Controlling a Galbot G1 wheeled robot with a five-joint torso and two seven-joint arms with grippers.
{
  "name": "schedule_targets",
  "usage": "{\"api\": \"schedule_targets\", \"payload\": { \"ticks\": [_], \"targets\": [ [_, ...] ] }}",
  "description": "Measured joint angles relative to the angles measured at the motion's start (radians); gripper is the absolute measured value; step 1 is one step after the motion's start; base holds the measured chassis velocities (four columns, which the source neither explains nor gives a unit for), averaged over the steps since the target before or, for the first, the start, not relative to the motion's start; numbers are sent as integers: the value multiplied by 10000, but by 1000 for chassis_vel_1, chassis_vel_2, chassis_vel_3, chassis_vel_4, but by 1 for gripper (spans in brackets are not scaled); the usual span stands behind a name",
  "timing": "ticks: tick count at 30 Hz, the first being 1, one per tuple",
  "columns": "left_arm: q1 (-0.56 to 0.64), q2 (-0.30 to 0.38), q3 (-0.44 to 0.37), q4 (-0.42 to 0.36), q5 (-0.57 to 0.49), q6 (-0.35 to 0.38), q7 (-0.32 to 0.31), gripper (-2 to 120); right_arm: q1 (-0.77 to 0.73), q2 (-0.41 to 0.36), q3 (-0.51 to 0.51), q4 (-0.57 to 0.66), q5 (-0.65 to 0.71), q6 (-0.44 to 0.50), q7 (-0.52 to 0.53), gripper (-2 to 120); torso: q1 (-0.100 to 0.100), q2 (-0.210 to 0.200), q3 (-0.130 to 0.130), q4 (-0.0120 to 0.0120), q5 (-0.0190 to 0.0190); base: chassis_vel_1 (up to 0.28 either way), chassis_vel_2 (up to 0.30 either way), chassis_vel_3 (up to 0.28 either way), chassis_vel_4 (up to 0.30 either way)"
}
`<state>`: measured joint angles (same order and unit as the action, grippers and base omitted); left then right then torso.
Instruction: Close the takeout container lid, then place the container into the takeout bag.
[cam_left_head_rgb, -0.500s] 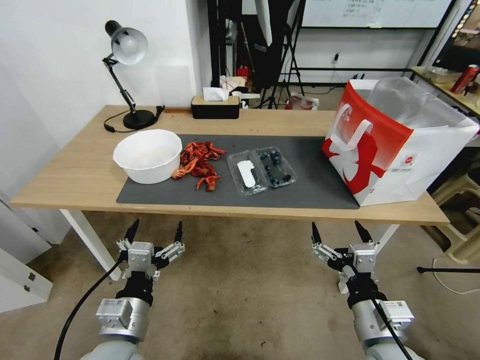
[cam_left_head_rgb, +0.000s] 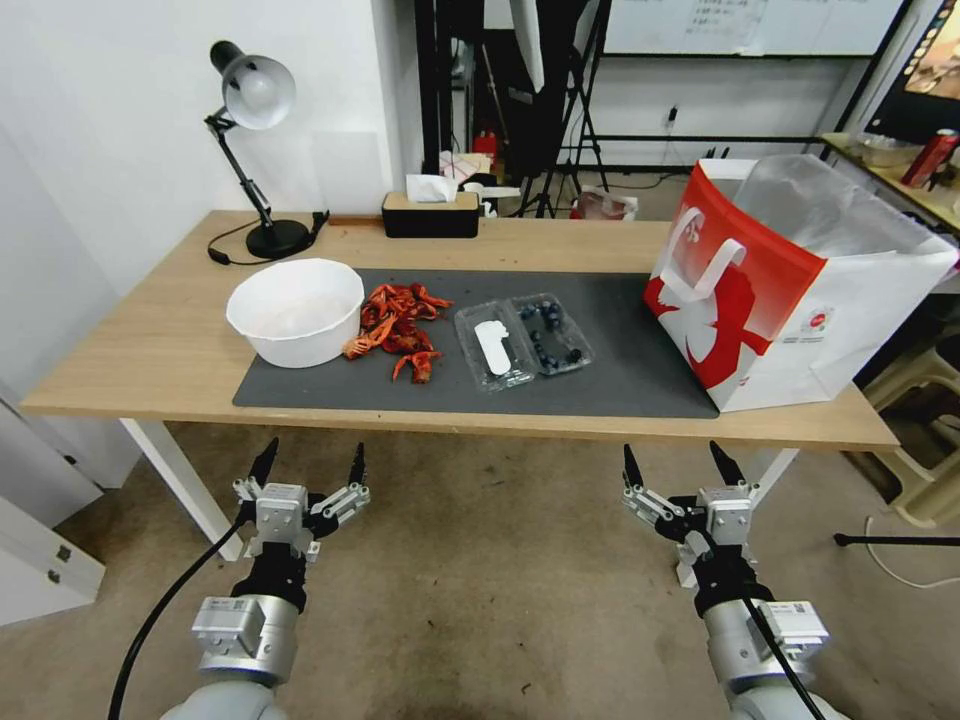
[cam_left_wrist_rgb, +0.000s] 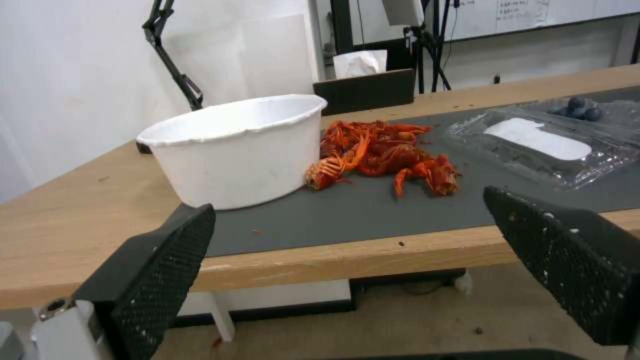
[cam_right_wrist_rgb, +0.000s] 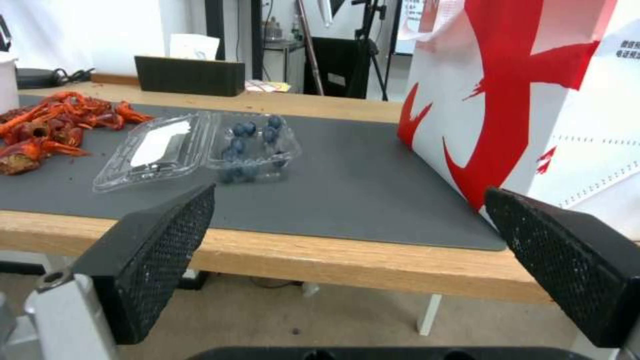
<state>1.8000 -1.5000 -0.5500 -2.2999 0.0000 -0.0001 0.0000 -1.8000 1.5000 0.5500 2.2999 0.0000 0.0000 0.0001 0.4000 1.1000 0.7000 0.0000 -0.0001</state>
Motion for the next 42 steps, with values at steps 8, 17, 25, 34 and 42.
{"api": "schedule_targets", "payload": {
  "ticks": [8, 17, 25, 34, 42],
  "targets": [
    [-9, -1, 255, -109, -210, 219, -212, 100, -3, 4, 1, 12, 6, -66, -82, 100, 0, 0, 0, 2, 0, 0, 0, 0, 0],
    [-117, -71, 2256, -1130, -1743, 1814, -1382, 100, -176, 233, 22, 550, 273, -1865, -2294, 100, 0, 0, 0, 0, -1, 0, 0, 0, 0],
    [-112, -49, 2203, -1029, -1749, 1661, -1190, 100, -139, 264, 50, 569, 283, -1886, -2370, 100, 0, 0, 0, 0, 1, 0, 0, 0, 0],
    [-134, -66, 2171, -930, -1724, 1595, -1101, 100, -93, 233, 84, 487, 267, -1677, -2265, 100, 0, 0, 0, 0, 0, 0, 0, 0, 0],
    [-153, -76, 2038, -757, -1666, 1382, -1016, 100, -47, 145, 148, 410, 272, -1603, -2252, 100, 0, 0, 0, 0, 1, 0, 0, 0, 0]
  ]
}}
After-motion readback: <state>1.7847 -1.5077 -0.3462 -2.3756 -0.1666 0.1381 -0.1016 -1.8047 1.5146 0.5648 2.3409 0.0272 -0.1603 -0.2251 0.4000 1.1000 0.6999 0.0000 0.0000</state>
